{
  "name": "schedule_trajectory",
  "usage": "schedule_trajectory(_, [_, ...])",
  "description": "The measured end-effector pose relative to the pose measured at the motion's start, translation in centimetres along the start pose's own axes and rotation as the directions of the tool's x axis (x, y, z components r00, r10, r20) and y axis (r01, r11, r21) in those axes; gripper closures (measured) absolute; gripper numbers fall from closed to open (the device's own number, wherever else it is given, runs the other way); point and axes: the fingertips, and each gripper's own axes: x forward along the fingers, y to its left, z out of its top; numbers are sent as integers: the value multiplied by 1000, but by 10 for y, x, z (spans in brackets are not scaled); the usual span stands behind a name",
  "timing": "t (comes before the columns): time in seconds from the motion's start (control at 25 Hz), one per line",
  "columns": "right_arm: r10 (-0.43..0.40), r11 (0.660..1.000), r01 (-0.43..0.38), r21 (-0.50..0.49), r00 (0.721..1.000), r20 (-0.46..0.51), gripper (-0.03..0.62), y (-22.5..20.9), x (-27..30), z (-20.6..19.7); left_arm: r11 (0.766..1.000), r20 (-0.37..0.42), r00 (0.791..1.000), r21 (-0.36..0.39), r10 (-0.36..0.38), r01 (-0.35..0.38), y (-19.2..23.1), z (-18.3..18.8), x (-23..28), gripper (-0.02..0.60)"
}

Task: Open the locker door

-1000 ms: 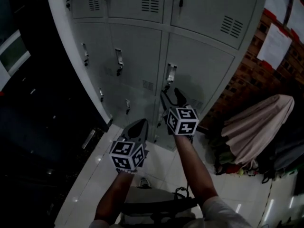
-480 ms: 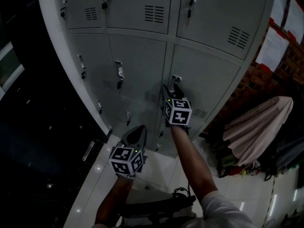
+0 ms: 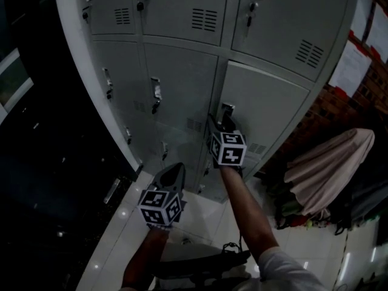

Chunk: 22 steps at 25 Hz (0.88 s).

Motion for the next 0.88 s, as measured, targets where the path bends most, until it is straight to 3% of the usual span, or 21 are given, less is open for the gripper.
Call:
schedule_trajectory(0.4, [6, 993, -2, -116, 999, 33, 393, 30, -74, -8, 1000, 9, 1000, -14, 10, -10, -27, -8, -11, 583])
schedule_trajectory(0.88, [-9, 992, 17, -123, 998, 64, 468, 28, -128, -11, 1000, 23, 1000, -14, 15, -14, -60, -14, -27, 583])
